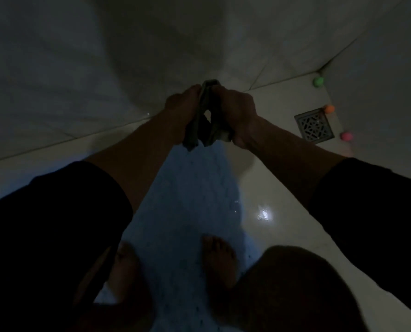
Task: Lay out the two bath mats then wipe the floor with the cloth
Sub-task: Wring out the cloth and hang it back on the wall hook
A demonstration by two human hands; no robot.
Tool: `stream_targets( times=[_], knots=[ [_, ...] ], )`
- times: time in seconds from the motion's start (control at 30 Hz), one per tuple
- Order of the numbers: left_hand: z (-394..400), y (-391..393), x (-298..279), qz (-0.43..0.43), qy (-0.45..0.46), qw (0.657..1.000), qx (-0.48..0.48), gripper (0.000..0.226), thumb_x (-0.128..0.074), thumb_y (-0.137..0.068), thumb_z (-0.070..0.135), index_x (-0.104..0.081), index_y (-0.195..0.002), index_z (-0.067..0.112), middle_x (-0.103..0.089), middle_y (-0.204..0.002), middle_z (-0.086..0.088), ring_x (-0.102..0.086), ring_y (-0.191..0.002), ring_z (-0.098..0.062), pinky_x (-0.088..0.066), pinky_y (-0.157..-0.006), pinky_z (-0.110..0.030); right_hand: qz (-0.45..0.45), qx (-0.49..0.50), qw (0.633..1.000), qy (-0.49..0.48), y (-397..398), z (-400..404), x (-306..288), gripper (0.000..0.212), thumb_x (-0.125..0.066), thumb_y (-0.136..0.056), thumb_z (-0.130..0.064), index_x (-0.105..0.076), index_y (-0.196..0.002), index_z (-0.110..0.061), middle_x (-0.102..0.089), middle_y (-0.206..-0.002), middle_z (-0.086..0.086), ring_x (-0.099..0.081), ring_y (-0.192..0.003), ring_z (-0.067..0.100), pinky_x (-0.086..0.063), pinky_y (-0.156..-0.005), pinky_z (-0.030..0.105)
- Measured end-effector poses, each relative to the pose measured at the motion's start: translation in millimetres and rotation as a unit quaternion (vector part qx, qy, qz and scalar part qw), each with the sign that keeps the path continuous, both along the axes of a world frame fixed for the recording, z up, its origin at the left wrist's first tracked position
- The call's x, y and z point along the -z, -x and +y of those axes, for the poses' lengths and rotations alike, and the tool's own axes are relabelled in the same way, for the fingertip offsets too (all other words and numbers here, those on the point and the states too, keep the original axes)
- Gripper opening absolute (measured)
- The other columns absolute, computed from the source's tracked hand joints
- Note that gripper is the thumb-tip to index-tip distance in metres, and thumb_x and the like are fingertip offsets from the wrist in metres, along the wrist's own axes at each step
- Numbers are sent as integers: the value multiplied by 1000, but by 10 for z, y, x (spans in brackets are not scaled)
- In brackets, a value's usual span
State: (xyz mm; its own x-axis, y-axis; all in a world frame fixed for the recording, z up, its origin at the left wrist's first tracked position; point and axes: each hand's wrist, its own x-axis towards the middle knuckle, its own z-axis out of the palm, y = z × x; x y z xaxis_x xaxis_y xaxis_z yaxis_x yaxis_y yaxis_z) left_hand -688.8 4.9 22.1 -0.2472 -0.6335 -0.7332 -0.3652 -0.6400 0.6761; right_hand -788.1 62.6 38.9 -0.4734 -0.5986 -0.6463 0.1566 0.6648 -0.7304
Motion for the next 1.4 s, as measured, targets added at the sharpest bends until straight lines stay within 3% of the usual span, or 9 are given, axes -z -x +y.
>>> stream_targets(
  times=[0.23,0.43,0.6,0.73,0.9,1.07,1.23,1.33,1.4],
  knots=[
    [176,-283,-1676,-9,-26,999,-32,55,-55,-96,47,-55,-134,9,-59,-131,-12,-62,-104,-26,-54,-92,-37,-79,6,997,23,-157,129,-1642,28,-59,-95,-39,-65,-81,-16,-67,-87,4,-66,-82,19,-56,-83,34],
    [377,-428,-3504,-18,-25,996,-81,51,-55,-96,46,-58,-125,4,-65,-97,-12,-66,-77,-23,-55,-64,-29,-112,-10,993,29,-234,226,-3256,33,-62,-91,-44,-70,-81,-14,-71,-88,8,-67,-83,23,-55,-87,40],
    [455,-446,-4778,-41,10,994,-101,58,-62,-91,50,-65,-114,-3,-69,-108,-21,-69,-93,-32,-58,-89,-41,-114,-60,991,39,-152,249,-4494,37,-59,-92,-48,-71,-97,-12,-71,-98,10,-67,-86,24,-56,-84,37],
    [539,-551,-5599,-56,68,991,-101,52,-67,-87,48,-72,-92,-4,-72,-97,-24,-67,-79,-31,-58,-86,-47,-125,-112,985,29,-165,258,-5280,33,-53,-96,-43,-69,-94,-14,-70,-96,12,-65,-86,29,-54,-89,43],
    [809,-750,-6487,-62,124,988,-73,40,-60,-94,40,-69,-90,0,-70,-102,-24,-68,-91,-35,-55,-90,-50,-183,-161,969,35,-247,486,-5989,63,-37,-98,-55,-67,-118,-4,-68,-114,24,-64,-100,38,-51,-94,53],
    [1231,-997,-7281,-30,189,979,-66,38,-61,-94,33,-71,-85,-3,-72,-89,-26,-69,-82,-44,-59,-78,-54,-100,-232,963,94,-296,753,-6792,50,-45,-94,-40,-66,-108,4,-65,-100,26,-62,-86,35,-52,-85,51],
    [1840,-1326,-7962,13,225,970,-97,22,-52,-97,11,-57,-78,1,-57,-73,-23,-61,-57,-32,-54,-57,-40,-52,-338,933,117,-523,1179,-7634,25,-57,-72,-29,-63,-74,-4,-56,-78,22,-53,-68,32,-44,-64,44],
    [1949,-1455,-8284,-10,280,957,-69,14,-58,-91,4,-60,-77,5,-63,-77,-20,-64,-68,-29,-57,-67,-42,6,-400,905,146,-591,1366,-8114,21,-63,-66,-21,-65,-77,-2,-56,-74,18,-54,-67,33,-52,-64,54],
    [1962,-1451,-8546,-23,328,943,-46,11,-62,-89,6,-62,-78,7,-64,-81,-16,-61,-77,-26,-52,-72,-40,104,-423,883,177,-540,1419,-8416,11,-66,-74,-14,-66,-66,-7,-60,-69,13,-57,-67,27,-53,-63,41]
  ],
)
